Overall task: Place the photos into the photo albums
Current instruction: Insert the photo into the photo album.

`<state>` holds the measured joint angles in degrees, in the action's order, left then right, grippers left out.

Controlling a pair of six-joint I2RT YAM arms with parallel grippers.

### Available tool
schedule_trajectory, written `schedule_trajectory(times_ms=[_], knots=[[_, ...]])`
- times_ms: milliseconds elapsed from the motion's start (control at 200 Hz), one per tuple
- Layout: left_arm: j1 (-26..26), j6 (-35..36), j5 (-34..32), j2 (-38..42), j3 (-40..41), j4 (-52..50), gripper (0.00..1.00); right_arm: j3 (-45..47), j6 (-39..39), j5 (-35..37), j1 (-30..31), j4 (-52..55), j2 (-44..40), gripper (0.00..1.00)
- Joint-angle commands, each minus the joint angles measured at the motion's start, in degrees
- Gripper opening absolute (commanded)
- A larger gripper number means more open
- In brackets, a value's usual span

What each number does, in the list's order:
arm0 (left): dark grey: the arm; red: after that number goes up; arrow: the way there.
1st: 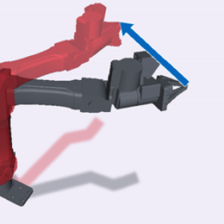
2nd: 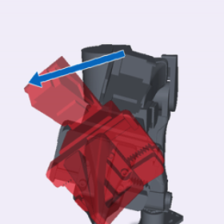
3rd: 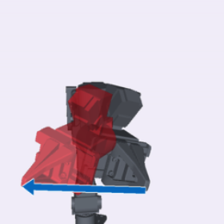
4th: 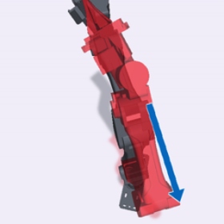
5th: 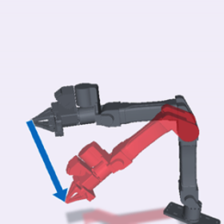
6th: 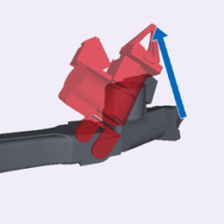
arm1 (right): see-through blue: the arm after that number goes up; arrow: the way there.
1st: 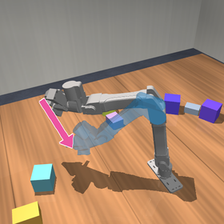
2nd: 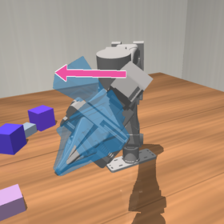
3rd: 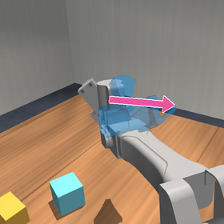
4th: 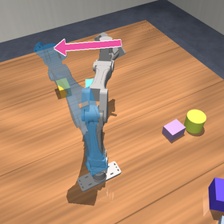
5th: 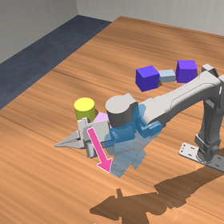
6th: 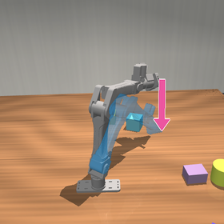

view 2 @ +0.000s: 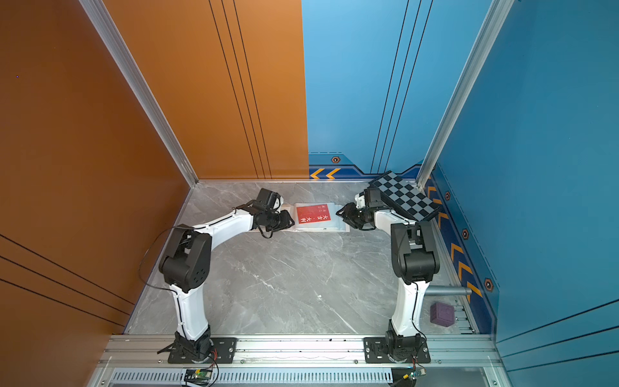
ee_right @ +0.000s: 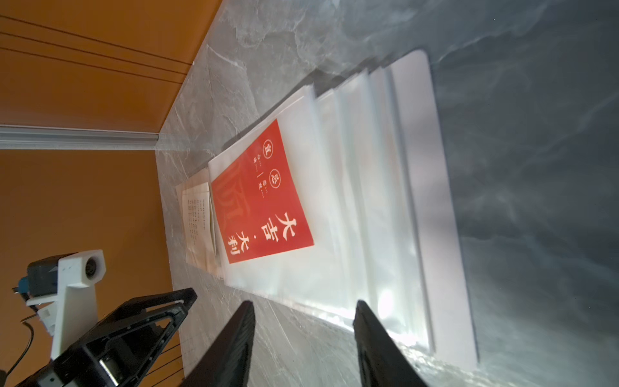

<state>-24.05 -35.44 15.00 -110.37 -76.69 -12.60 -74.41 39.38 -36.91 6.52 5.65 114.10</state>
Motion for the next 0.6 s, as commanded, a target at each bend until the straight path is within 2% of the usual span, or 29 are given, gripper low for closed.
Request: schedule_trajectory(times_ms=[0,75,195,290,430,596], knots=[[-0.49,-12.73,-2.36,2.6,11.57,18.23,0.42,-1.89,-1.81,2.12,2.17,2.45,0.62,0.5],[-0.73,-19.08,-3.29,2.61,17.13,27.4,0.48,-2.45,-1.89,2.61,3.35,2.45,1.02,0.5],[-2.09,-25.54,-7.23,1.42,22.99,36.72,0.49,-3.45,-2.35,2.44,4.77,2.52,1.68,0.5],[-2.93,-28.4,-10.95,-0.04,23.36,37.71,0.5,-3.47,-2.46,2.19,5.79,2.53,2.09,0.5],[-3.4,-37.08,-14.89,-2.99,24.76,40.16,0.52,-2.63,-3.13,3.94,6.96,2.61,0.75,0.5],[-5.7,-45.25,-26.63,-2.15,28.17,40.64,0.52,-1.62,-3.6,4.78,7.05,2.49,-1.11,0.5]])
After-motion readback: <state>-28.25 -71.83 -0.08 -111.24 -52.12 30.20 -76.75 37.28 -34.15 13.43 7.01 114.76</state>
